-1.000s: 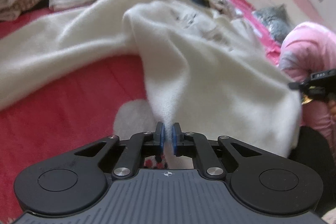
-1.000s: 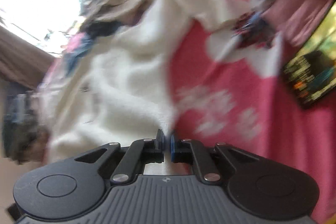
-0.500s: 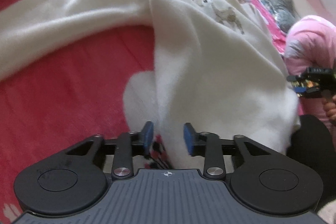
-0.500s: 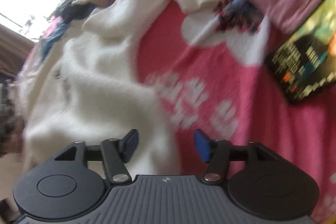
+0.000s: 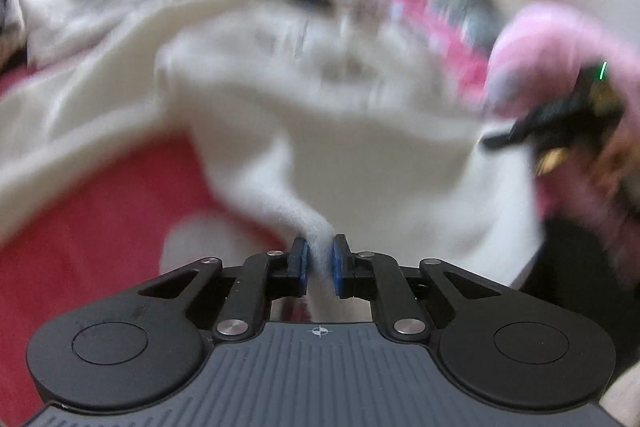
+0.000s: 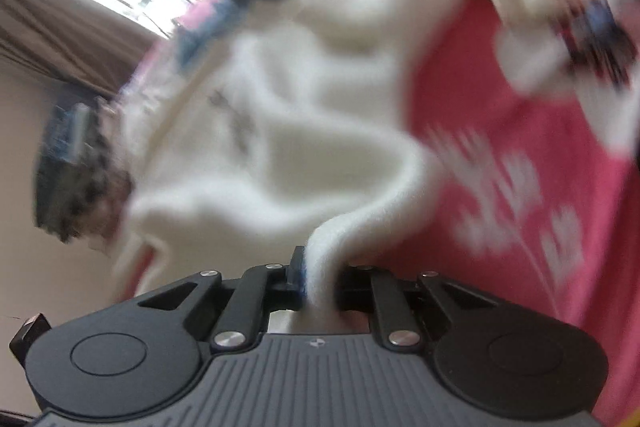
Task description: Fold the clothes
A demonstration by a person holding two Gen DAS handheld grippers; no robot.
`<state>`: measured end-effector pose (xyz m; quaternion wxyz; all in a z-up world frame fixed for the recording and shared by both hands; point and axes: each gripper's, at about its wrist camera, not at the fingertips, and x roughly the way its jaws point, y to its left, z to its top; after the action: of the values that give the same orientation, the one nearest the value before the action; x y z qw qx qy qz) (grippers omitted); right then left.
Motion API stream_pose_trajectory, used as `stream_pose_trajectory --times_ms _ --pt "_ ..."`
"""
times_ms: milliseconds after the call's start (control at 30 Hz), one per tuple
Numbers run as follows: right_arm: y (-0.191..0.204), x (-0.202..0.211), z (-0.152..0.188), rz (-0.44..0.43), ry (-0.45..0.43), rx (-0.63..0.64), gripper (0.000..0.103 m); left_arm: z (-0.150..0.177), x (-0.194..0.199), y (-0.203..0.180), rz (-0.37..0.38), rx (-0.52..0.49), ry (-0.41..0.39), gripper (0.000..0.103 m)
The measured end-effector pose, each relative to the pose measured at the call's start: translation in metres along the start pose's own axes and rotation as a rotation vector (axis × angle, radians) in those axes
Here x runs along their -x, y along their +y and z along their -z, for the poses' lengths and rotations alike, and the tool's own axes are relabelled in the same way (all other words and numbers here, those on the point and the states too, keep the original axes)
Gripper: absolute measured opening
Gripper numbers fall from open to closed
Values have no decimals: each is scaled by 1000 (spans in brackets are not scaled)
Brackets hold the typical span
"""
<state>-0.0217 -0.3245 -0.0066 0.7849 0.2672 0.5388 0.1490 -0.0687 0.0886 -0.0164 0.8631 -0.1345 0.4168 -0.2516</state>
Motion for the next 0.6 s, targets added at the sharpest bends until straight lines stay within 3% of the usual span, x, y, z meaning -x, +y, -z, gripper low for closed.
stream_pose_trajectory --times_ms 133,267,333,533,600 --pt "27 29 -53 -72 -142 39 14 -58 17 25 17 105 -174 10" --pt "25 31 -94 -75 -195 24 14 -87 16 46 -58 121 -269 10" --pt "9 9 -105 -90 -161 -30 14 -88 4 58 -74 147 -257 10" --pt "-35 -67 -95 19 -37 -80 22 -63 -43 81 -214 162 -106 10" --pt "-51 -76 -88 -32 -25 -153 23 -62 -46 87 -214 184 -94 13"
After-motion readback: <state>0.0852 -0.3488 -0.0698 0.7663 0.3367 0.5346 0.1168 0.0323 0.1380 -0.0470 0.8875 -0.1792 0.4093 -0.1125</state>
